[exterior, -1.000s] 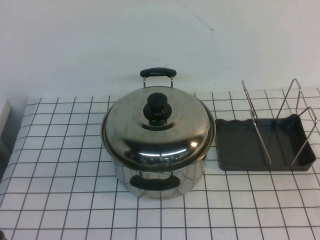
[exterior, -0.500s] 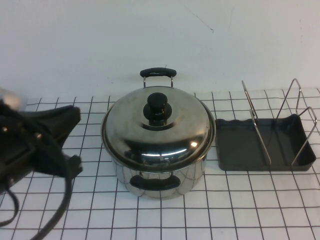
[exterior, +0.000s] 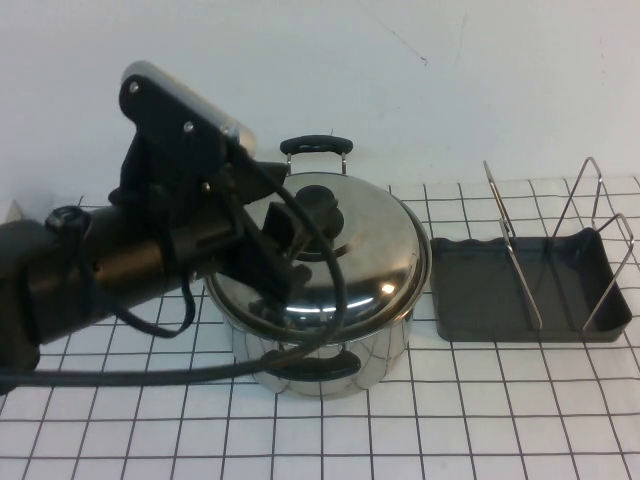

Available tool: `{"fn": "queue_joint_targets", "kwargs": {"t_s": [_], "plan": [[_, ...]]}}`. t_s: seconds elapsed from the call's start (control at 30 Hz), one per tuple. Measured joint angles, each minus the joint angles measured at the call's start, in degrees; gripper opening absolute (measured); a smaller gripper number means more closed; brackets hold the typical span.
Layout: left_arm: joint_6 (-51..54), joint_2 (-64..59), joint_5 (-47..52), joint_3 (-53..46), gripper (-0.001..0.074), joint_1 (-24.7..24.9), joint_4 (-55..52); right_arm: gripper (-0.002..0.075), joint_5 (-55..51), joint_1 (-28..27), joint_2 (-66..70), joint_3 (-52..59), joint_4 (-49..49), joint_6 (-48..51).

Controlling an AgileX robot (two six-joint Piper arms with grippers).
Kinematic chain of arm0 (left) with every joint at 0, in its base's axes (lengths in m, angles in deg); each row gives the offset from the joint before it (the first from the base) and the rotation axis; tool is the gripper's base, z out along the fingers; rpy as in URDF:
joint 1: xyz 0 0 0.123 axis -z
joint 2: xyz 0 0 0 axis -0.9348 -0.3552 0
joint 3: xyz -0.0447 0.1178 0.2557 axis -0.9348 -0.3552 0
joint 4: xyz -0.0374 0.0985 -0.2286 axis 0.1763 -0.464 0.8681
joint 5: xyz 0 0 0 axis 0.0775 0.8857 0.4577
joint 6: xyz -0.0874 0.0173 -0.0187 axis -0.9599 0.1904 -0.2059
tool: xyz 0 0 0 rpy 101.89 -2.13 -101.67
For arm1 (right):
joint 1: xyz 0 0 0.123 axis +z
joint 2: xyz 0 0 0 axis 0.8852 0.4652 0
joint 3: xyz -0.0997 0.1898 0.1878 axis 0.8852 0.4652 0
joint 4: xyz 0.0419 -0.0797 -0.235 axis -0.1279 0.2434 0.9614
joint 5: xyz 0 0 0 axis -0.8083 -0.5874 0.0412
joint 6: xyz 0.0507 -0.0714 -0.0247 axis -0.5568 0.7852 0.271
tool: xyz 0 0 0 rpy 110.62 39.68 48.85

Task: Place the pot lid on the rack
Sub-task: Open the pot

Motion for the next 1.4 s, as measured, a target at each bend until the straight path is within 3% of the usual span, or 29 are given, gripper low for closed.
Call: {"fn": "queue_joint_targets", "kwargs": {"t_s": [0.17,0.6,0.87,1.2,1.4], "plan": [[-0.01,-3.01,0.0,4.64,0.0468,0.0,0.1,-0.0003,0.45,0.0,0.0,0.0,0.0,0.0],[12.32,-10.24,3.34,6.86,0.049,0.0,0.1,-0.0003,0.86,0.0,0.0,0.0,0.0,0.12],[2.99,-14.29,-0.23,7.08,0.0584,0.22,0.1,-0.0003,1.96,0.0,0.0,0.0,0.0,0.12],[1.13,-14.74,-8.78,7.38,0.0596,0.34,0.42,-0.0003,2.89,0.0,0.0,0.0,0.0,0.12],[0.55,-16.73,-7.89,7.43,0.0596,0.34,0.52,-0.0003,3.03,0.0,0.0,0.0,0.0,0.12]]}}
